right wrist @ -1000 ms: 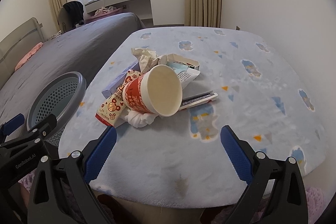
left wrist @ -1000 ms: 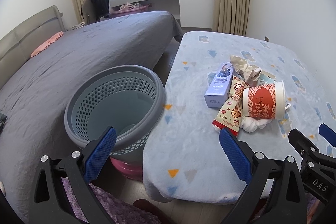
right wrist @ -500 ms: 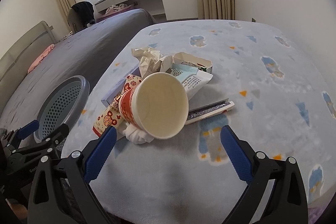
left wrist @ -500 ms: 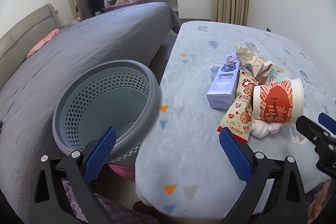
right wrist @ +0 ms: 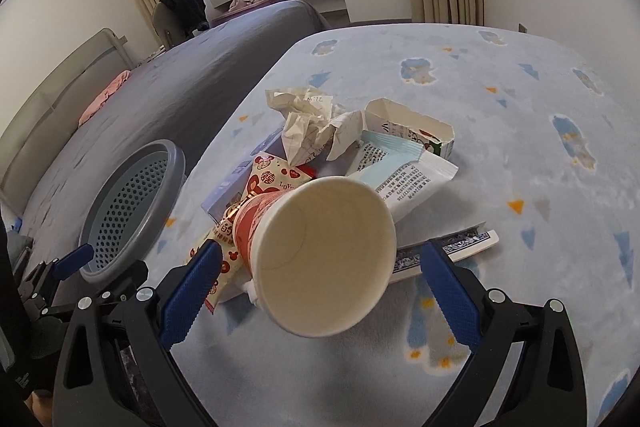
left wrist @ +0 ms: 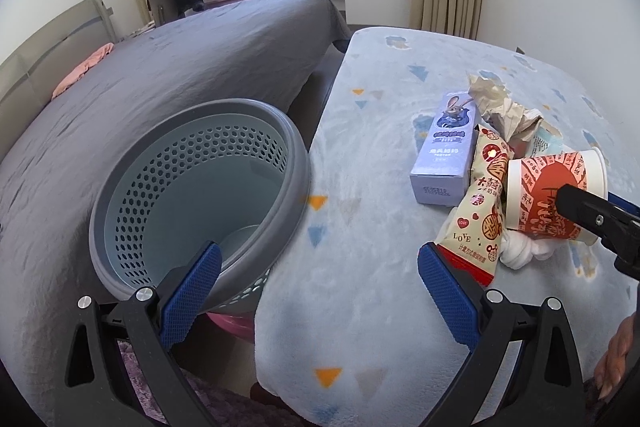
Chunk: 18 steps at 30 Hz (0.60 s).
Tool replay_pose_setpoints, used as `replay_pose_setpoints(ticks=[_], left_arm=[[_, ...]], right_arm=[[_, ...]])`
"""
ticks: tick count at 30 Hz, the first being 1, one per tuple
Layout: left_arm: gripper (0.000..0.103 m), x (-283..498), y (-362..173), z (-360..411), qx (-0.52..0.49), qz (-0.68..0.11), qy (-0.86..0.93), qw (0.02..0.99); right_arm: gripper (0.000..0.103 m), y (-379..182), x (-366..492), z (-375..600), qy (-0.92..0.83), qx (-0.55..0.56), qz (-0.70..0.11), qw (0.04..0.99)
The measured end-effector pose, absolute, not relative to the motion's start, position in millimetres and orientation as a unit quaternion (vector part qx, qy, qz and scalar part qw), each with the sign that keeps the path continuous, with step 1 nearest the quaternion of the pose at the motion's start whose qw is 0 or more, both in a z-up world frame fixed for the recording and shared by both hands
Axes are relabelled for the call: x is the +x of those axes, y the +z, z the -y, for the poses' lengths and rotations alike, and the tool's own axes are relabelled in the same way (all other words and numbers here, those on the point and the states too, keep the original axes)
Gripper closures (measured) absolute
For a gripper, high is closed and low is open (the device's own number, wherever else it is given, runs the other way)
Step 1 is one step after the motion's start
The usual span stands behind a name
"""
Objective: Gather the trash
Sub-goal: 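Reach the right tool to the red-and-white paper cup and grasp it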
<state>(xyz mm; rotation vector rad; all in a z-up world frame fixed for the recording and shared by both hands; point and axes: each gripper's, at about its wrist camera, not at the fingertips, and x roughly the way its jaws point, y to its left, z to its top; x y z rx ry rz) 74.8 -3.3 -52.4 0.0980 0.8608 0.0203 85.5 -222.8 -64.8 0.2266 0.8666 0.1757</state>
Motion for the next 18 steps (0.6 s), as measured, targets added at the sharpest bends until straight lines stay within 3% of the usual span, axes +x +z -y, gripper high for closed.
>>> replay_pose_setpoints(ticks=[14, 18], left_arm=[[0.006, 69, -51, 4, 0.036, -0.409, -0.005, 0.912], [0.006, 67, -49, 3, 0.031, -0.408, -0.008, 0.912]], right_arm=[[0.010, -73, 101, 219, 0.125, 0.119, -0.423, 0.890], [0.022, -70, 99, 217, 0.124, 0.110, -0.419, 0.893]])
